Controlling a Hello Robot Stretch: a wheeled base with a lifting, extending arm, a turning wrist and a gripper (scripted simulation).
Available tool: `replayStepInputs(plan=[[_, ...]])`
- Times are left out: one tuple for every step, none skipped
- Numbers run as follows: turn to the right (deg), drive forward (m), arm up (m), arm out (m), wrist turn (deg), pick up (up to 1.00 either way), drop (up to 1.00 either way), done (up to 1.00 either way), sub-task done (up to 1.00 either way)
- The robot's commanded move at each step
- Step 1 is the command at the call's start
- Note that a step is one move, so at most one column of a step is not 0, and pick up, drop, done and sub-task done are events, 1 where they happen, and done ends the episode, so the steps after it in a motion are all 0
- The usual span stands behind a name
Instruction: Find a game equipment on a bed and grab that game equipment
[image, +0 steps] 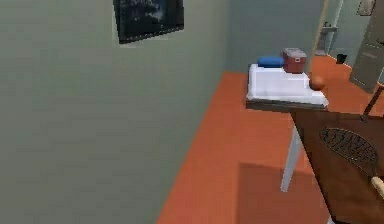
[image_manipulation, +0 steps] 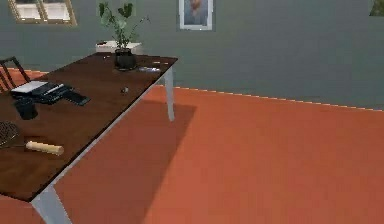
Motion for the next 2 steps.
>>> replayStepInputs(plan=[[6.0, 0.00, 0.00, 0.00, 0.0, 0.00, 0.00, 0.00, 0.00], [0.0, 0.60, 0.00, 0.00, 0.0, 0.00, 0.00, 0.00, 0.00]])
